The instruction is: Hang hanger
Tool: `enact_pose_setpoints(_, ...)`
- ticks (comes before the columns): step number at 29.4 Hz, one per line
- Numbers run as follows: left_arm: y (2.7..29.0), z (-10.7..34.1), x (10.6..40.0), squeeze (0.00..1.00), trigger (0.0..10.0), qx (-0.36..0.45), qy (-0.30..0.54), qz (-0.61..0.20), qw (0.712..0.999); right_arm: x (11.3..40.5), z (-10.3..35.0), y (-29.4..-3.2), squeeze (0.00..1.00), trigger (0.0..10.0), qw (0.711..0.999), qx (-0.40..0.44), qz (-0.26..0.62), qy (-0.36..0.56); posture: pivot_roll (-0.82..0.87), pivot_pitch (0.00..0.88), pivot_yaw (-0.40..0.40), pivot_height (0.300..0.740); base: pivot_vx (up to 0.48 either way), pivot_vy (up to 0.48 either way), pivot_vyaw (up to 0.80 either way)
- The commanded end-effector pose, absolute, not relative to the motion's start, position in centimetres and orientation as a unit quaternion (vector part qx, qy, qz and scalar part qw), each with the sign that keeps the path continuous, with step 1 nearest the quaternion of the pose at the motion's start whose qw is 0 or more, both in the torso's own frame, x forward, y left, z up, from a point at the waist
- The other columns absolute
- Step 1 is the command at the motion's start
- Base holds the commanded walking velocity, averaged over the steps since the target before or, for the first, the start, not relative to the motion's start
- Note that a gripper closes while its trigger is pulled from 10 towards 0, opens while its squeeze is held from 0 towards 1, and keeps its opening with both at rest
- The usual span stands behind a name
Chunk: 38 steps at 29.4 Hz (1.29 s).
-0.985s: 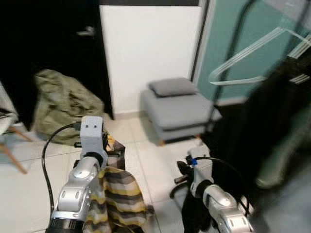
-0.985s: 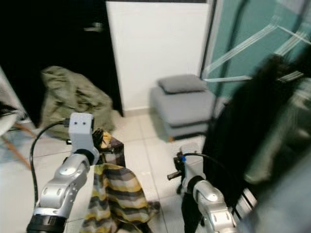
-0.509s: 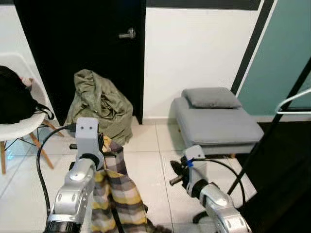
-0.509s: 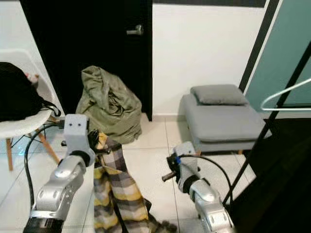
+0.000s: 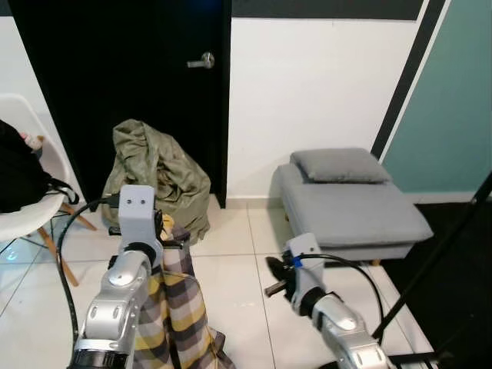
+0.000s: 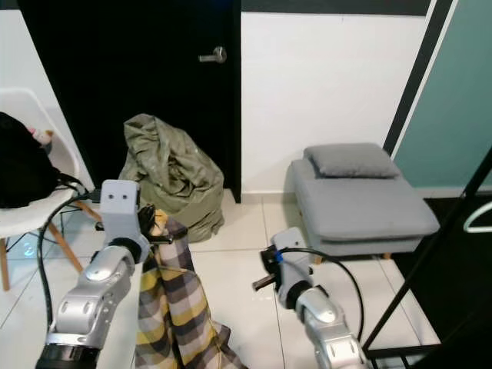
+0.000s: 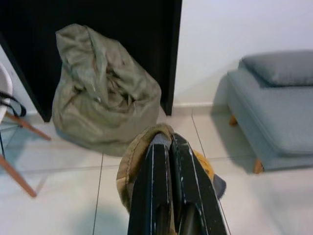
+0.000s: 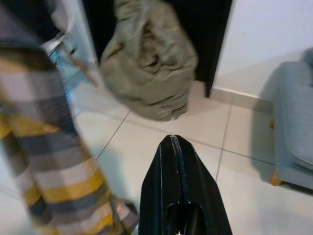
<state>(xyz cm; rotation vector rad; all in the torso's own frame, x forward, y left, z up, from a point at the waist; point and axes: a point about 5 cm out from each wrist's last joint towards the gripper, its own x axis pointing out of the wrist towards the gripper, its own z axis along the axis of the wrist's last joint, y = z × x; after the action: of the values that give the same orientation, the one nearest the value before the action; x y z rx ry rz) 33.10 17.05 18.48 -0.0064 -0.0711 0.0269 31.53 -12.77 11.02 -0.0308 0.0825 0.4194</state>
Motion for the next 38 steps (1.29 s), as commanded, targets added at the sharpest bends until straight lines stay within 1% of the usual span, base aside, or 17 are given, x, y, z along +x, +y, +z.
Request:
enact_pose_setpoints(1, 17.4, 18.6, 33.0, 0.0, 10.0, -0.004, -0.037, 0.02, 0.999, 31.5, 10.9, -12.3, 0.0, 10.0, 0.978, 0.005, 0.204, 0.046, 0.03, 0.119, -0.017, 0.74, 0.386, 0.0, 0.0)
enact_pose_setpoints(3, 17.3, 18.5, 33.0, 0.0, 10.0, -0.007, -0.035, 0.019, 0.999, 31.5, 10.8, -12.4, 0.0, 10.0, 0.978, 0.002, 0.203, 0.046, 0.03, 0.119, -0.017, 0.74, 0.358, 0.0, 0.0)
enact_pose_setpoints(9, 17.1, 18.5, 32.9, 0.0, 10.0, -0.015, -0.037, 0.01, 0.999, 31.5, 10.8, -12.4, 0.0, 10.0, 0.978, -0.004, 0.203, 0.047, 0.03, 0.12, -0.018, 0.74, 0.0, 0.0, 0.0)
enact_pose_setpoints(12, 17.1, 18.5, 32.9, 0.0, 10.0, -0.001, -0.035, 0.002, 0.999, 31.6, 10.8, -12.4, 0.0, 10.0, 0.978, -0.005, 0.201, 0.047, 0.03, 0.123, -0.018, 0.74, 0.0, 0.0, 0.0)
enact_pose_setpoints(16, 16.9, 18.5, 32.9, 0.0, 10.0, 0.009, -0.031, -0.005, 0.999, 31.5, 10.8, -12.4, 0.0, 10.0, 0.979, -0.005, 0.198, 0.047, 0.03, 0.124, -0.018, 0.74, 0.0, -0.48, 0.0)
enact_pose_setpoints(19, 17.0, 18.2, 32.8, 0.0, 10.0, -0.016, -0.026, -0.001, 1.0, 31.6, 10.9, -12.5, 0.0, 10.0, 0.98, -0.006, 0.194, 0.046, 0.02, 0.124, -0.017, 0.74, 0.0, 0.0, 0.0)
enact_pose_setpoints(28, 17.0, 18.2, 32.9, 0.0, 10.0, -0.007, -0.025, -0.004, 1.0, 31.6, 10.9, -12.6, 0.0, 10.0, 0.98, -0.009, 0.195, 0.046, 0.03, 0.125, -0.019, 0.74, 0.0, 0.0, 0.0)
enact_pose_setpoints(31, 17.0, 18.5, 32.9, 0.0, 10.0, 0.013, -0.038, -0.023, 0.999, 31.7, 11.0, -12.5, 0.0, 10.0, 0.979, -0.007, 0.198, 0.046, 0.03, 0.127, -0.02, 0.74, 0.0, 0.0, 0.0)
enact_pose_setpoints(32, 17.2, 18.5, 33.0, 0.0, 10.0, 0.098, -0.037, -0.09, 0.99, 31.7, 11.9, -12.0, 0.0, 10.0, 0.972, 0.013, 0.232, 0.04, 0.03, 0.129, -0.025, 0.74, 0.0, 0.0, 0.0)
enact_pose_setpoints(33, 17.2, 18.5, 33.0, 0.0, 10.0, 0.098, -0.037, -0.09, 0.99, 31.7, 11.9, -12.0, 0.0, 10.0, 0.972, 0.013, 0.232, 0.04, 0.03, 0.129, -0.025, 0.74, 0.0, 0.0, 0.0)
enact_pose_setpoints(34, 17.3, 18.5, 33.0, 0.0, 10.0, 0.12, -0.034, -0.106, 0.987, 31.7, 12.1, -11.8, 0.0, 10.0, 0.97, 0.018, 0.241, 0.039, 0.03, 0.129, -0.025, 0.74, 0.0, 0.0, 0.0)
enact_pose_setpoints(35, 18.4, 19.4, 33.5, 0.0, 10.0, 0.134, -0.04, -0.113, 0.984, 31.6, 12.7, -11.4, 0.0, 10.0, 0.96, 0.02, 0.277, 0.038, 0.04, 0.129, -0.035, 0.74, 0.0, 0.0, 0.0)
enact_pose_setpoints(36, 18.4, 19.4, 33.5, 0.0, 10.0, 0.134, -0.04, -0.113, 0.984, 31.6, 12.7, -11.4, 0.0, 10.0, 0.96, 0.02, 0.277, 0.038, 0.04, 0.129, -0.035, 0.74, 0.0, 0.0, 0.0)
enact_pose_setpoints(38, 20.7, 22.2, 34.7, 0.0, 10.0, 0.153, -0.065, -0.093, 0.982, 31.5, 13.8, -10.8, 0.0, 10.0, 0.941, 0.017, 0.337, 0.037, 0.05, 0.131, -0.043, 0.74, 0.0, 0.0, 0.0)
